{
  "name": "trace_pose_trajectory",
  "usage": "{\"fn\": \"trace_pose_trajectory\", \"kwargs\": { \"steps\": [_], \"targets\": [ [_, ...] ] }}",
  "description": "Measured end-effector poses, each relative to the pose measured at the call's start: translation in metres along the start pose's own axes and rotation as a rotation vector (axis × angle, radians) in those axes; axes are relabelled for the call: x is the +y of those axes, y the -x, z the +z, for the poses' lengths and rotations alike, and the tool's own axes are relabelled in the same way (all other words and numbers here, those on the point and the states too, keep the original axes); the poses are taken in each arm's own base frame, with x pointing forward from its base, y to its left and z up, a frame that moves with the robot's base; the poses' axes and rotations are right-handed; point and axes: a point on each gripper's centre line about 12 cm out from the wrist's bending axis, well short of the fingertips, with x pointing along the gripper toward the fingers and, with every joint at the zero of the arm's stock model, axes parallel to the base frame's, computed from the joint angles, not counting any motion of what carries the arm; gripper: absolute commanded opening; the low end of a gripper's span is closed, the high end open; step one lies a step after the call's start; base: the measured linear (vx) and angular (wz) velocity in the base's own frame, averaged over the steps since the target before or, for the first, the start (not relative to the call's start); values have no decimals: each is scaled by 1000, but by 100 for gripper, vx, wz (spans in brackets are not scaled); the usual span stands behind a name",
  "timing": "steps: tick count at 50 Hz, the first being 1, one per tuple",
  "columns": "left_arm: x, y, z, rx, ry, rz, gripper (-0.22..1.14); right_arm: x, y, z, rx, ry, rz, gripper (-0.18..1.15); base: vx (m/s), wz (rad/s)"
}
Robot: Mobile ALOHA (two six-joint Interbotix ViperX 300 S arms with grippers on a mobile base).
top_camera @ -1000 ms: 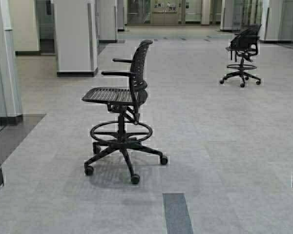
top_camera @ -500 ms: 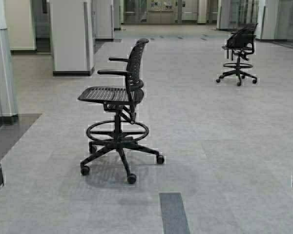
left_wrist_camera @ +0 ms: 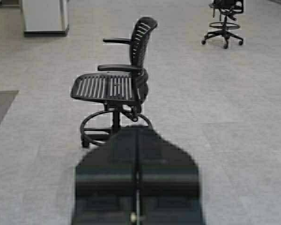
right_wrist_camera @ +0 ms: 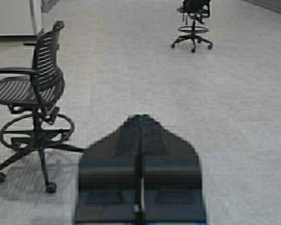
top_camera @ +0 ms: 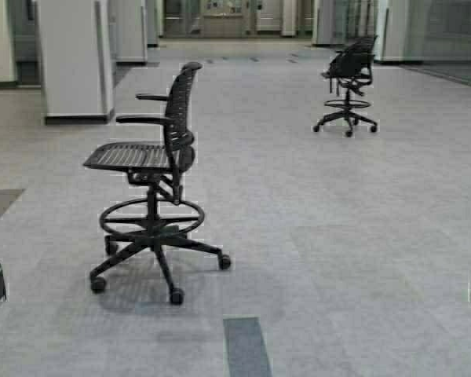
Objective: Navigate to elevator, push the call button, then enter the elevator
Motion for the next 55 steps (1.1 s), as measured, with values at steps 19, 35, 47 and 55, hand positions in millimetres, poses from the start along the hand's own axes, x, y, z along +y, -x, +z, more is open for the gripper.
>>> {"fn": "trace_pose_trajectory", "kwargs": {
  "steps": [19,35,47,55],
  "targets": [
    [0,-4,-4,8,-12,-2,3,0,5,7,-35,-3,0,5,25,-14],
    [0,-11,-10,17,-24,-3,3,-8,6,5,-30,0,-41,5,35,-7],
    [0,-9,-9,-12,-25,-5,3,-8,7,-2,-21,0,-41,5,41,-14],
    [-1,-9,-9,-34,-25,-7,3,-8,8,-2,-33,5,-41,5,43,-19]
  ]
}}
